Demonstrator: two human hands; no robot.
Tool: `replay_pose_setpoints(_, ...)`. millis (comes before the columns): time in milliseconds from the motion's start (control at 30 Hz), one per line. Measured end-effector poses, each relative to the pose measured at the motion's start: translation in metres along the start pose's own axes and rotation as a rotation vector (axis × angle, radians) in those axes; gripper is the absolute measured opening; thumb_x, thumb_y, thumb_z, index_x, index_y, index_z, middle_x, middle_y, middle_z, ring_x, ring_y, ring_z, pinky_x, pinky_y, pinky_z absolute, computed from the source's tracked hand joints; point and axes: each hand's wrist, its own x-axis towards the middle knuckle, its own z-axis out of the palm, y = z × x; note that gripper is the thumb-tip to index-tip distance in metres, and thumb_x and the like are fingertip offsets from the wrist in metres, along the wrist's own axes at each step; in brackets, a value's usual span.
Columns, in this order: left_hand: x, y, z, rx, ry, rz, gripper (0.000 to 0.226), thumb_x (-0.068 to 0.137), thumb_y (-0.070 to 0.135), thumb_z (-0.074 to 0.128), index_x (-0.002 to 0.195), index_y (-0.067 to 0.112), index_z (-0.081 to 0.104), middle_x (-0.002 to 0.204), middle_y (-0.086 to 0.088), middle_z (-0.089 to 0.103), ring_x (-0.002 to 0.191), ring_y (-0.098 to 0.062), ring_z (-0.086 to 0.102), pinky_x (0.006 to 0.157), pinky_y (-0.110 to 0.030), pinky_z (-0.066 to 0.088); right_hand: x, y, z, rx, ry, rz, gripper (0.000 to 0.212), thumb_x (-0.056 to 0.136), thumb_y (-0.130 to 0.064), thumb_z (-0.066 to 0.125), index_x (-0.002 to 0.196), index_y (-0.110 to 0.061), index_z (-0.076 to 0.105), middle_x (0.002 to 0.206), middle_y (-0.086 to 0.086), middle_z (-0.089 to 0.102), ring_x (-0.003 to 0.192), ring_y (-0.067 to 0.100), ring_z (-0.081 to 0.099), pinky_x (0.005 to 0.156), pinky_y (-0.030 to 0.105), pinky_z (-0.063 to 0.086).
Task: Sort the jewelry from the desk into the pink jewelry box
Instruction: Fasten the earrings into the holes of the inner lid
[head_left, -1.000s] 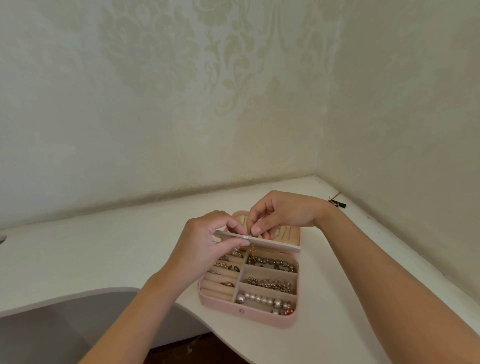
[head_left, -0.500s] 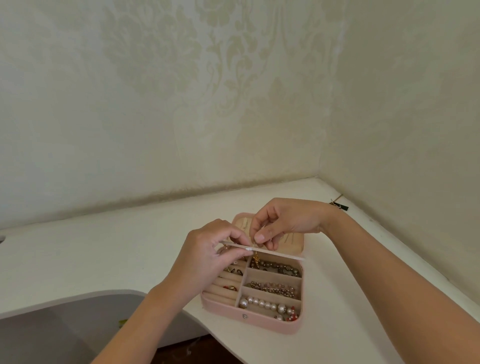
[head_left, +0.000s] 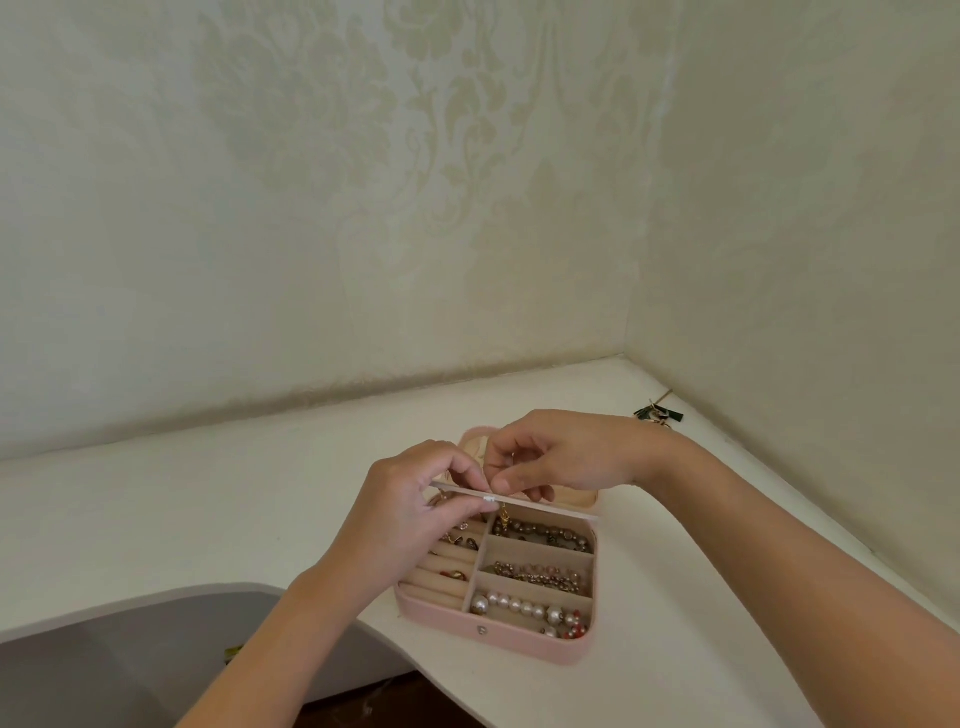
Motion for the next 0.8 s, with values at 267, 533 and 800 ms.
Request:
replay_pose_setpoints(267,-0.005,0.002,0.001,-0.026,-0.002,-0.072,0.027,0.067,0.020,0.082,0.064,0.029,0.056,0.077,0.015,0.066,0.077,-0.005,0.060,0.069,-0.007,0.040,-0.006,-0.008,0.008,0.008,-0.085,0.056,0.021,0.099,-0.015,0.045,0.080,-0.021,0.049,0.061,-0.033,0.046,0.063,0.005,0.040,0.064,0.017,0.037)
replay_pose_setpoints(533,0.002,0.012,0.008,-0.049,0.078,-0.131,0.025,0.068,0.026,0.081,0.070,0.030,0.057,0.076,0.013,0.066,0.071,-0.005,0.060,0.064,-0.016,0.046,-0.020,-0.019,0.014,-0.265,0.329,0.054,0.014,0.096,-0.027,0.050,0.085,-0.023,0.058,0.074,-0.018,0.053,0.064,-0.007,0.047,0.060,0.012,0.035)
replay_pose_setpoints(800,0.036,0.018,0.007,-0.090,0.067,-0.180,0.026,0.065,0.014,0.084,0.079,0.020,0.063,0.077,0.005,0.065,0.067,0.000,0.056,0.059,-0.008,0.042,-0.024,-0.018,0.022,-0.475,0.678,0.040,0.020,0.091,-0.025,0.058,0.106,-0.016,0.069,0.098,0.001,0.069,0.091,0.018,0.060,0.079,0.031,0.044)
